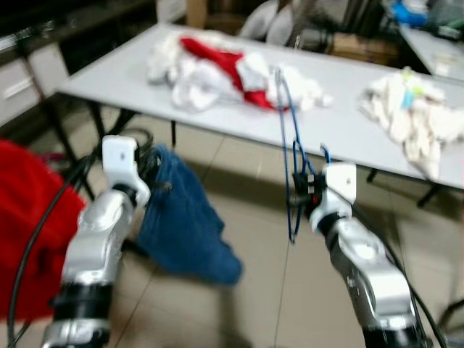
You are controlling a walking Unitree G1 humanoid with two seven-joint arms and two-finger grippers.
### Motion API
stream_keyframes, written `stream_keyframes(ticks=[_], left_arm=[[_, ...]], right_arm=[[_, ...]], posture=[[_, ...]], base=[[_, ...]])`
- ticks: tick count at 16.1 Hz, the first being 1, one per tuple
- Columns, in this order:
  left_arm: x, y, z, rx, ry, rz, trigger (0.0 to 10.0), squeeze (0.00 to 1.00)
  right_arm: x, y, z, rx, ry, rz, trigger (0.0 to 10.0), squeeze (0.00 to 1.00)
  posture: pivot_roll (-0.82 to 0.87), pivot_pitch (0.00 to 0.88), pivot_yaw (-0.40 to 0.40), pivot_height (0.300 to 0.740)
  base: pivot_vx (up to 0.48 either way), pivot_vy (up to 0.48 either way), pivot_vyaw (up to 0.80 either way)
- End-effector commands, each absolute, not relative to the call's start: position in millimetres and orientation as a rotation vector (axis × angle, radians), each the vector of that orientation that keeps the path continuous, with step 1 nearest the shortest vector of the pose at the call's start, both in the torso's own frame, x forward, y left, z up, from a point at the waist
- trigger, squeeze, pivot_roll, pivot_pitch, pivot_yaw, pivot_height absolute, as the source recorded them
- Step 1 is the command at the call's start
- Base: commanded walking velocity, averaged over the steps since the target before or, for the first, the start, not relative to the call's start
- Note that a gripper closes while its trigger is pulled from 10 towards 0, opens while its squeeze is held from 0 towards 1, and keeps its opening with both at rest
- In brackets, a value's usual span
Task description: Hang hanger
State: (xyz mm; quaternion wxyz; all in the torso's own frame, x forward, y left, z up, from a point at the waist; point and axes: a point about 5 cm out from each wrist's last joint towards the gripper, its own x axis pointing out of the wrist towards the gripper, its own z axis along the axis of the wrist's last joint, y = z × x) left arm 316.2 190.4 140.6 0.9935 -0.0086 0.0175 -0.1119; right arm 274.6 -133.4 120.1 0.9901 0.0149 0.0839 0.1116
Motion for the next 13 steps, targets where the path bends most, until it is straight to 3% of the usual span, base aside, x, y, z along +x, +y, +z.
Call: stream_keyframes(ticks=[1,12,13], left_arm=[[318.9,182.0,148.2,-0.005,-0.001,-0.253,10.0,0.0],[323.2,173.7,147.8,-0.008,-0.006,-0.29,10.0,0.0],[323.3,172.5,147.6,-0.008,-0.005,-0.299,10.0,0.0]], right_arm=[[276.1,-141.3,120.0,0.023,0.164,0.198,10.0,0.0],[274.4,-146.8,118.1,0.006,0.173,0.18,10.0,0.0],[274.0,-147.0,117.3,0.027,0.179,0.177,10.0,0.0]], posture=[[0.03,0.0,-0.049,0.74],[0.02,0.0,-0.041,0.74],[0.02,0.0,-0.038,0.74]], base=[[0.424,0.0,0.0],[0.419,0.0,-0.11],[0.416,0.0,-0.8]])
